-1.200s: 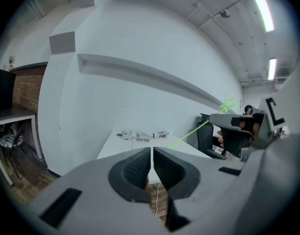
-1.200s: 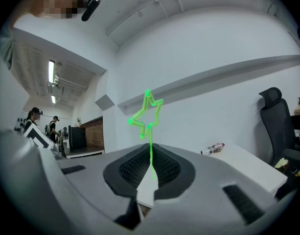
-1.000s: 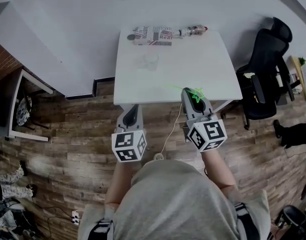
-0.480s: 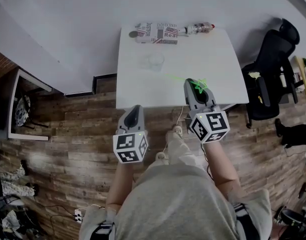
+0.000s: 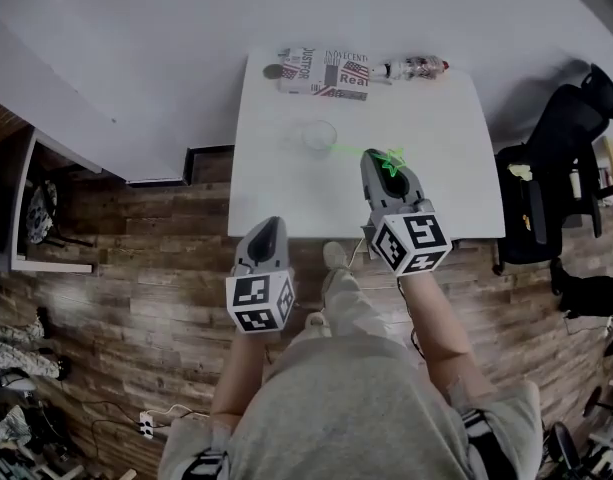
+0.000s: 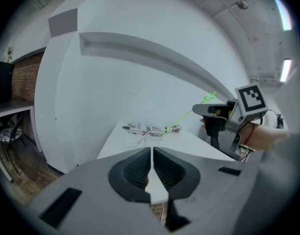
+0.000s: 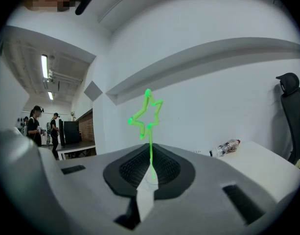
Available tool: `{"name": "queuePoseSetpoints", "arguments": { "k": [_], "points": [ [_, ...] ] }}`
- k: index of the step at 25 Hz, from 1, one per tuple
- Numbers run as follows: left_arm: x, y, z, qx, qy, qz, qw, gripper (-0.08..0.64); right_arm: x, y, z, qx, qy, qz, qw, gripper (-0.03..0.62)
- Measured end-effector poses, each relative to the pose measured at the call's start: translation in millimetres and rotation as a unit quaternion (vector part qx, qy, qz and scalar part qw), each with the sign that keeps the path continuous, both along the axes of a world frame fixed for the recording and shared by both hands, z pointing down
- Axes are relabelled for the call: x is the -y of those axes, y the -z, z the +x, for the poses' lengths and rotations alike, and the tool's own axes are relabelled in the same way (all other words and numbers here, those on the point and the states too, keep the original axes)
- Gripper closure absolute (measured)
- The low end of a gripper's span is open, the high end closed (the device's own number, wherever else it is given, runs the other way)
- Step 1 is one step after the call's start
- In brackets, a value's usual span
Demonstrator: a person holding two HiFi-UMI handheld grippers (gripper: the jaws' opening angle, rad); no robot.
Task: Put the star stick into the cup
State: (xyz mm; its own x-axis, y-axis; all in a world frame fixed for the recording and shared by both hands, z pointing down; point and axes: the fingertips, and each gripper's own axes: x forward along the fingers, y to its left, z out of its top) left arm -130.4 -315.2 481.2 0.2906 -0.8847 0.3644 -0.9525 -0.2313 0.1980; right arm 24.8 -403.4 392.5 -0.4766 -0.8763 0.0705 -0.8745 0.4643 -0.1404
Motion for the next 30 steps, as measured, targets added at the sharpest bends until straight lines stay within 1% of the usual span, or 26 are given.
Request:
{"name": "queuePoseSetpoints", "arguments": {
  "k": [6,19,25,30],
  "points": [
    [30,-20,3,-0.002,0.004,-0.018,0.9998,0.543,38,-33,-10,-0.005,0.016,-0.034,0.999,0.581],
    [78,-52,16,-0.004,0.001,-0.043,0.9991,0.543,86,-93,-29,-0.01,0.049,-0.098,0.994,0.581],
    [92,-57,23,-0.009,-0.01,-0.047,0.9988,0.543,96,-109,-31,-0.007,0.052,-0.117,0.992,0.581],
    [99,-61,24,-0.009,-0.011,-0.048,0.9988,0.543,102,-112,-31,-0.001,0.048,-0.115,0.992,0.581]
  ]
}}
